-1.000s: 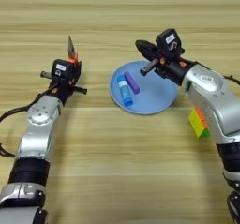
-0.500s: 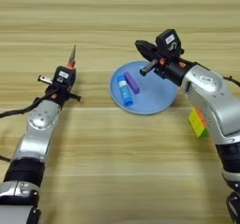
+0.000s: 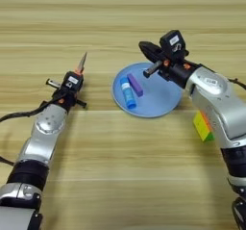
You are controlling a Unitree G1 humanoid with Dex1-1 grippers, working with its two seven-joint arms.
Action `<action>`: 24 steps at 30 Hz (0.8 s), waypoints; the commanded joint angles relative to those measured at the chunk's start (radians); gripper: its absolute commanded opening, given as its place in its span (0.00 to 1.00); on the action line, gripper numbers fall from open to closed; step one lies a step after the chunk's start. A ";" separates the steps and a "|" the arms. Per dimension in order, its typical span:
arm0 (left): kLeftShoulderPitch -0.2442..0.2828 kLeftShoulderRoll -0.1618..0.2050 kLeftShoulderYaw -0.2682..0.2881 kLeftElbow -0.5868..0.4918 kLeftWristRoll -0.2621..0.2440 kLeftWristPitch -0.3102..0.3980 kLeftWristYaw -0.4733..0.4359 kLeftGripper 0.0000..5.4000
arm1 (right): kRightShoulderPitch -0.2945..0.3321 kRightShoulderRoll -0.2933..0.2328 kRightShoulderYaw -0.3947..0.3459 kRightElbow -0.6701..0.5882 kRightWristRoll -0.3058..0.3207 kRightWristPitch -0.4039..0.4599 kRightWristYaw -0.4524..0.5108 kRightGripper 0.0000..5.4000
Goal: Move the objects on the table
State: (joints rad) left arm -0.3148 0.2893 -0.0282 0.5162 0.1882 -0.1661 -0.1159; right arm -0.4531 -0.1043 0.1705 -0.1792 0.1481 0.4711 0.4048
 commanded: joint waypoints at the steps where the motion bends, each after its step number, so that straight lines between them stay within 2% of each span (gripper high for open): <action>1: -0.021 0.008 -0.009 0.005 0.008 -0.015 0.005 0.25 | 0.000 0.003 0.004 0.006 0.006 -0.004 0.000 0.00; 14: -0.022 0.004 -0.011 0.020 0.004 -0.021 0.011 0.53 | -0.001 0.000 0.001 0.005 0.008 -0.005 0.000 0.00; 24: -0.019 -0.029 -0.051 0.051 0.015 -0.037 0.014 0.68 | -0.001 0.002 0.002 0.008 0.007 -0.007 -0.002 0.00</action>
State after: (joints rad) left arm -0.3254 0.2607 -0.0673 0.5518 0.1910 -0.1893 -0.1078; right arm -0.4531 -0.1045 0.1705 -0.1782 0.1496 0.4704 0.4032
